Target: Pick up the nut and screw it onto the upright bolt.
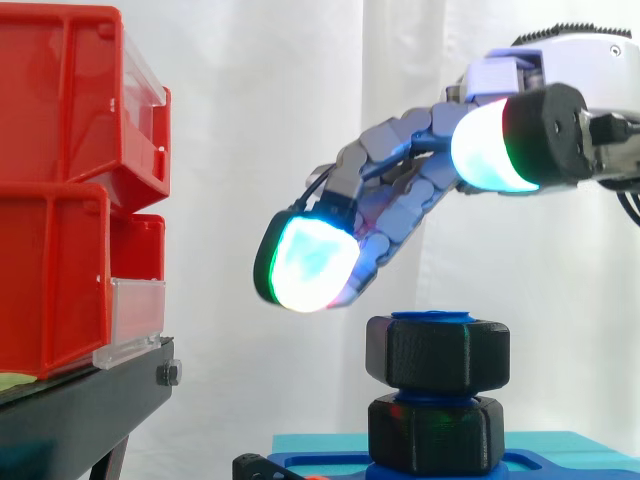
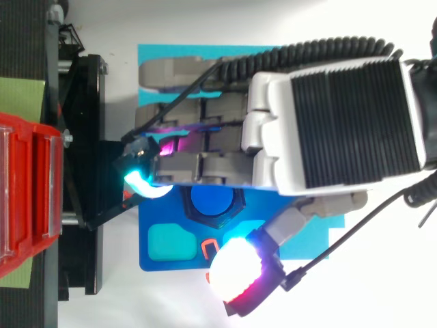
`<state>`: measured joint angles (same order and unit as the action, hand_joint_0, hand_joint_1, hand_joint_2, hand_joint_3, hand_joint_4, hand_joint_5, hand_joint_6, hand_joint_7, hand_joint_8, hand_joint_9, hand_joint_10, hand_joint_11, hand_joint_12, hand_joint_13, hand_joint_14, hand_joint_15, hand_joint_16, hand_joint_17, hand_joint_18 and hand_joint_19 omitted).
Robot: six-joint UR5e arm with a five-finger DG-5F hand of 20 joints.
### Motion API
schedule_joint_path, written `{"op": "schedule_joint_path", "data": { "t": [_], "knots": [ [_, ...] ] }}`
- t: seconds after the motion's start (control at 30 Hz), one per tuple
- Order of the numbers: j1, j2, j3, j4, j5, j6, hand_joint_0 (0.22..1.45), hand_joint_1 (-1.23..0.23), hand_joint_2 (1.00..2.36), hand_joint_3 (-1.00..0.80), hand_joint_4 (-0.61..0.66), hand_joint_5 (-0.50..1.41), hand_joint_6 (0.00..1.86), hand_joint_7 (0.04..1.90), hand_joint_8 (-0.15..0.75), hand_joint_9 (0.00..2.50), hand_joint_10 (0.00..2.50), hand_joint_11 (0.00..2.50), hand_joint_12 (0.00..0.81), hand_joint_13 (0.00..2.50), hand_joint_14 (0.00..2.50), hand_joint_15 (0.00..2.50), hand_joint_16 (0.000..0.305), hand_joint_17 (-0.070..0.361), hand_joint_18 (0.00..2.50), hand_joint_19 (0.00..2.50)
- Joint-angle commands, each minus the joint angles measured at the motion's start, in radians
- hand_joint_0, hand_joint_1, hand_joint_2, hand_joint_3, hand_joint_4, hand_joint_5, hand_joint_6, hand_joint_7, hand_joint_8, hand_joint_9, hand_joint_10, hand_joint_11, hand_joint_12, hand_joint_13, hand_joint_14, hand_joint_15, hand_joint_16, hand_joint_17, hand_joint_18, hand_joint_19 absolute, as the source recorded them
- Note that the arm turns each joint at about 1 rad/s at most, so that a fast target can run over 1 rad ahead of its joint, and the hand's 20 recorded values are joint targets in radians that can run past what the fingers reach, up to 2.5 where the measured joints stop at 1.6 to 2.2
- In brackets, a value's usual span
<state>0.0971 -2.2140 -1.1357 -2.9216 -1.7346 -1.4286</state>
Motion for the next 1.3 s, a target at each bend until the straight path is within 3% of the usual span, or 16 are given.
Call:
{"op": "schedule_joint_path", "data": {
  "t": [0.0,0.63,0.9,1.27],
  "knots": [
    [0.012,-0.016,0.001,0.015,0.006,0.008,0.48,-0.13,1.00,-0.50,0.17,-0.14,0.50,0.62,0.213,0.68,0.00,0.00,0.287,0.43,0.00,0.00,0.031,0.070,0.00,0.00],
    [0.016,-0.015,-0.001,0.002,0.007,0.008,0.49,-0.12,1.00,-0.50,0.22,-0.10,0.50,0.91,0.232,0.68,0.00,0.00,0.293,0.42,0.00,0.00,0.031,0.069,0.00,0.00],
    [0.003,-0.015,-0.001,0.001,0.000,0.010,0.50,-0.14,1.00,-0.50,0.21,-0.06,0.50,1.23,0.242,0.70,0.00,0.00,0.284,0.45,0.00,0.00,0.027,0.060,0.00,0.00],
    [-0.022,-0.015,-0.001,-0.005,-0.028,0.008,0.52,-0.18,1.00,-0.50,0.20,-0.02,0.50,1.47,0.249,0.78,0.00,0.00,0.264,0.52,0.00,0.00,0.023,0.052,0.06,0.00]
  ]
}}
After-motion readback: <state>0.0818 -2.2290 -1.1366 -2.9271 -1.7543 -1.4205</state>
